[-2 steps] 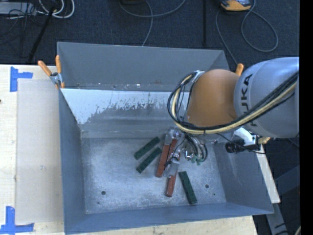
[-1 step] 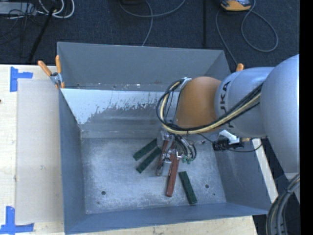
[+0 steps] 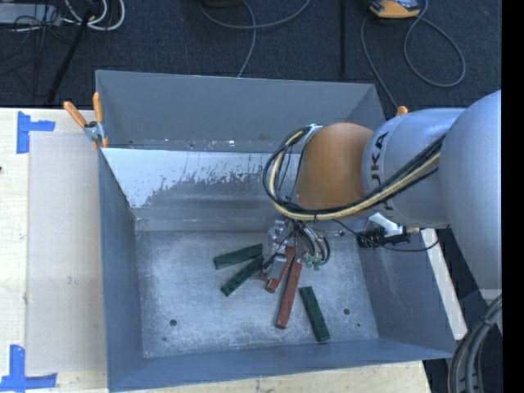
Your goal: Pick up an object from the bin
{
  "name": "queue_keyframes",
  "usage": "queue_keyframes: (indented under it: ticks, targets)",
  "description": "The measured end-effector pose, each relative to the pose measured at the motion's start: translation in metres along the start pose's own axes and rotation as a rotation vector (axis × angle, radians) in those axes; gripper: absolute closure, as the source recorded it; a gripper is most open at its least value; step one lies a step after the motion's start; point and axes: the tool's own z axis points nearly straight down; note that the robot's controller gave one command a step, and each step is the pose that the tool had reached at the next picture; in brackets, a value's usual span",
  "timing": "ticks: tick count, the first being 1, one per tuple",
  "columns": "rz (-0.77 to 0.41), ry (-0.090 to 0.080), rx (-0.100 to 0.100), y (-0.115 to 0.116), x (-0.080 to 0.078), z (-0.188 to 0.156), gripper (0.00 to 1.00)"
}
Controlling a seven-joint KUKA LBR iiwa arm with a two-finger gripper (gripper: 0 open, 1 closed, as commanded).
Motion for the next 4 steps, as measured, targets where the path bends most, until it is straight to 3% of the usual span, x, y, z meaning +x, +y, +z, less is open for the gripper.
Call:
queue_keyframes:
  ticks: [1,2,3,4]
  targets:
    - [0.001,0.004,0.002,-0.001,0.003,0.006,0.00]
    - [-0.136,0.003,0.001,0.060,0.009,0.007,0.00]
    - [-0.255,0.010,0.003,0.081,0.044,-0.020,0.00]
    - [-0.251,0.010,0.003,0.080,0.043,-0.019,1.00]
